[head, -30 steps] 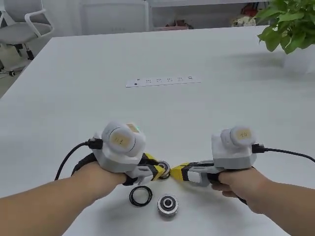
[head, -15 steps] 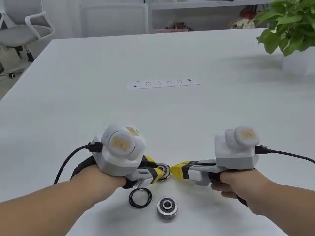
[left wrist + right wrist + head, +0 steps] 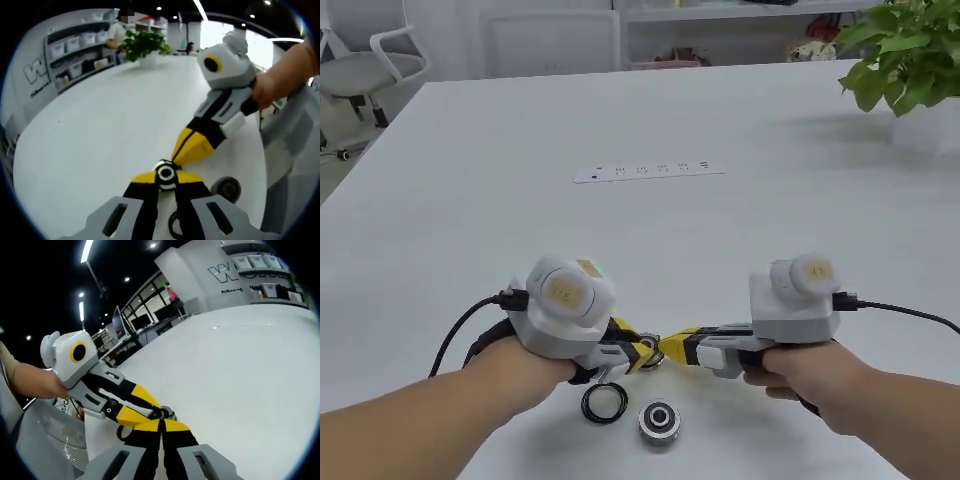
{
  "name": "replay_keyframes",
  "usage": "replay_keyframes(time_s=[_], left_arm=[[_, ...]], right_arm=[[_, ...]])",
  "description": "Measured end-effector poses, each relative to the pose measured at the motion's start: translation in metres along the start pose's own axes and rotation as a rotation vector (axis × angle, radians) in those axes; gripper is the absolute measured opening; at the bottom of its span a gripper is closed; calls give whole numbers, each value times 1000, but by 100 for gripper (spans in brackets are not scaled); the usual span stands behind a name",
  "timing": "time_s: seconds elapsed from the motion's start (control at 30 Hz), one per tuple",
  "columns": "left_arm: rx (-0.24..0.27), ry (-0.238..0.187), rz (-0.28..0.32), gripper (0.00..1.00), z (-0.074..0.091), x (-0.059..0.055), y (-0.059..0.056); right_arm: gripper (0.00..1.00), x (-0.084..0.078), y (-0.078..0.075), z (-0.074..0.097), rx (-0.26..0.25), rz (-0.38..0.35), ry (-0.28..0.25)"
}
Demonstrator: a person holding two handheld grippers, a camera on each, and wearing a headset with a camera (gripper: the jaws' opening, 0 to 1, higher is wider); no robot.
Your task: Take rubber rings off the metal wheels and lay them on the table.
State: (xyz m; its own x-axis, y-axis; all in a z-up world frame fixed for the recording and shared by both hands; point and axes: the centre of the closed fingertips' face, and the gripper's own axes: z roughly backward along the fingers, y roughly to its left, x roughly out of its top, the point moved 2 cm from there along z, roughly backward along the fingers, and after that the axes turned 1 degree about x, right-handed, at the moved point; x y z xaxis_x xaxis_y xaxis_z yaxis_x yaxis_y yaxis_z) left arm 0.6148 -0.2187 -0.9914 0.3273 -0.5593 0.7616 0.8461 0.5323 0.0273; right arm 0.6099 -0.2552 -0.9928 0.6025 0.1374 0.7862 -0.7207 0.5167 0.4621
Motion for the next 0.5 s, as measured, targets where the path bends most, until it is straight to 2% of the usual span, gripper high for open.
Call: replay_keyframes(time_s=[0.27, 0.3, 0.33, 0.37, 0.4, 0.5], left_arm=[[-1, -3, 0, 12, 0, 0, 0], [0, -5, 1, 12, 0, 0, 0], [1, -7, 0, 12, 0, 0, 0], [2, -10, 0, 12, 0, 0, 0], [1, -13, 0, 12, 1, 0, 0], [2, -15, 4, 12, 1, 1, 0]], right_arm=[[0, 1, 6, -1, 34, -7, -6], [0, 4, 12, -2, 68, -10, -24], [0, 10, 16, -5, 70, -6, -47], [0, 10, 20, -5, 92, 33, -30], [0, 10, 20, -5, 86, 17, -23], [0, 9, 18, -6, 74, 39, -7]])
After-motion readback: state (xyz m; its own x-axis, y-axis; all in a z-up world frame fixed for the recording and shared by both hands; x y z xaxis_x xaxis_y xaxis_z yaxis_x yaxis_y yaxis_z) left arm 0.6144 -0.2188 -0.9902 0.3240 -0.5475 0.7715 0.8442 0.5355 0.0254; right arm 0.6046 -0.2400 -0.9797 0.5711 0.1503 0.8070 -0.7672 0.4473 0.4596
